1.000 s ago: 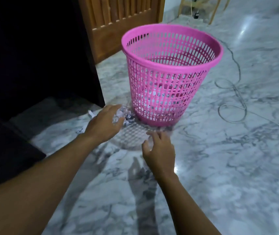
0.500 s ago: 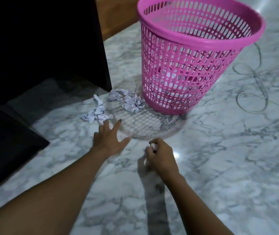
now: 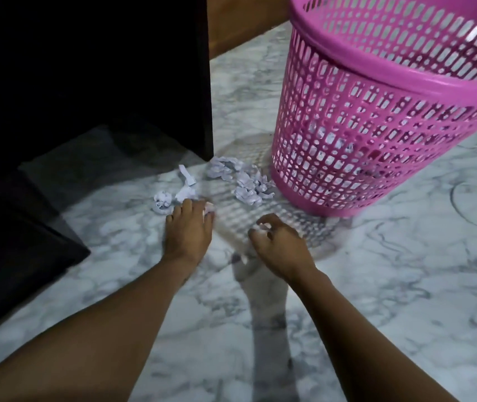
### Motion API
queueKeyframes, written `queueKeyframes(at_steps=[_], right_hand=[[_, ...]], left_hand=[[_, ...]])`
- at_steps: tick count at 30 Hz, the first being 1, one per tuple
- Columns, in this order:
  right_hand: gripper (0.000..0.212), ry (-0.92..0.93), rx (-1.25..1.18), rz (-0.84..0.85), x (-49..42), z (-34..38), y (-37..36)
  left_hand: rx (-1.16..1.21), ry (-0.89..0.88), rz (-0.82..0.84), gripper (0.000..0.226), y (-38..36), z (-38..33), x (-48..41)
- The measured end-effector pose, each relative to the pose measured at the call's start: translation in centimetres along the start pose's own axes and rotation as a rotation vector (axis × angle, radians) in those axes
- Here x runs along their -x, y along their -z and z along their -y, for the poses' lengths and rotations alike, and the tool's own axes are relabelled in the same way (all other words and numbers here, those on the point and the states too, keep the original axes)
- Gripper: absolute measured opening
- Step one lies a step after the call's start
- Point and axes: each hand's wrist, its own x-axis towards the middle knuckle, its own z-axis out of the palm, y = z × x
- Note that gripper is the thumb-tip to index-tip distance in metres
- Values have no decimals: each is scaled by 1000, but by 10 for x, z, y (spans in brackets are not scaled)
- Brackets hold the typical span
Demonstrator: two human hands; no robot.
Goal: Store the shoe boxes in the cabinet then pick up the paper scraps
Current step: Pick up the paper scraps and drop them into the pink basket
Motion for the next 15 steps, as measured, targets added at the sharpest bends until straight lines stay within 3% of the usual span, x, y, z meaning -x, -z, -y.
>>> queueKeyframes(at_steps=[3,6,11,15], right_hand=[[49,128,185,152,5,-3,-24],[45,213,290,55,9,-6,-42],[16,272,241,-39,7,-12,-51],[20,256,155,-40,8,-9,-55]], left_hand=[[79,-62,-54,34,1,3,-3],[244,11,-93,28,6,6,-3],[535,244,-165,40,20,3,-9],[645,356,-160,41,30,8,-17]])
